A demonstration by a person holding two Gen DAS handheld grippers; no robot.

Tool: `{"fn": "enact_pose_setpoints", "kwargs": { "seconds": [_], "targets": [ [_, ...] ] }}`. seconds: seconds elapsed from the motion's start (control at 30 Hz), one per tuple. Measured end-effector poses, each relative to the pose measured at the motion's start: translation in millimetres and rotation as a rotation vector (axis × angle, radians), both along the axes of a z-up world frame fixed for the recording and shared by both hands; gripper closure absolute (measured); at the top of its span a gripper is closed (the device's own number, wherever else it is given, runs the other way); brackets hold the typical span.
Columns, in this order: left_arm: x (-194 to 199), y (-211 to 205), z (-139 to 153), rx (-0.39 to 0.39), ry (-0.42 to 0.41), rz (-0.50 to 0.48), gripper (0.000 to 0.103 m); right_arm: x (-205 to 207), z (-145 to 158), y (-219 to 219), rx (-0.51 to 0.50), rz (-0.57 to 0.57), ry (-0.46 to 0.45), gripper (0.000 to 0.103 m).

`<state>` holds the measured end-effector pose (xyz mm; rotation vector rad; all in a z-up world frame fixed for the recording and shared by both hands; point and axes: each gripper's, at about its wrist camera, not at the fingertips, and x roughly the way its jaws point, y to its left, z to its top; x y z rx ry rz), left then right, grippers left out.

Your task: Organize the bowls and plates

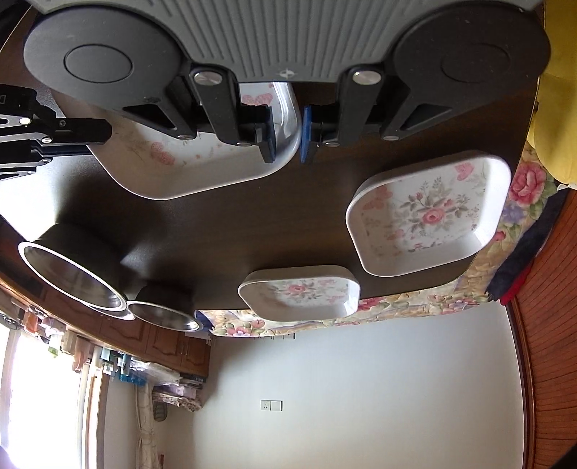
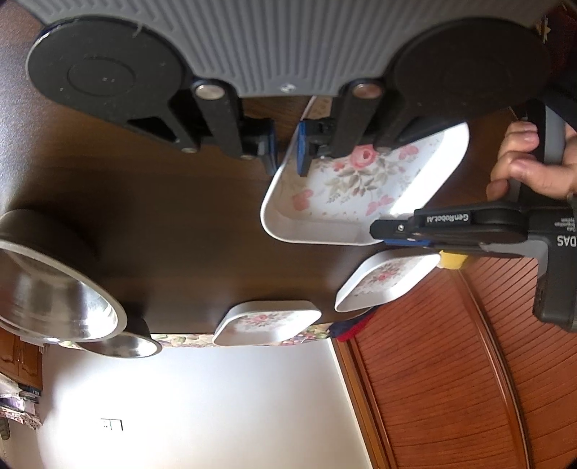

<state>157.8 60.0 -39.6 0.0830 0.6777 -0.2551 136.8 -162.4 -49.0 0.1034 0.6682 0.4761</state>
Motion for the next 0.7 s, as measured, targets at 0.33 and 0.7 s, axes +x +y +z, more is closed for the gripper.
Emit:
{"fn": "enact_pose_setpoints", "kwargs": {
  "seconds": [0.33,0.7],
  "targets": [
    [2,0,1,-0.009,0.005,0.001,0.087,-1,1,1,-0.001,-0.016,-0.016,0.089],
    [-4,7,22,-0.020,-0.071,0.015,0.052,2,22,-11,-0.015,-0.051,-0.093,0.074]
  ]
}}
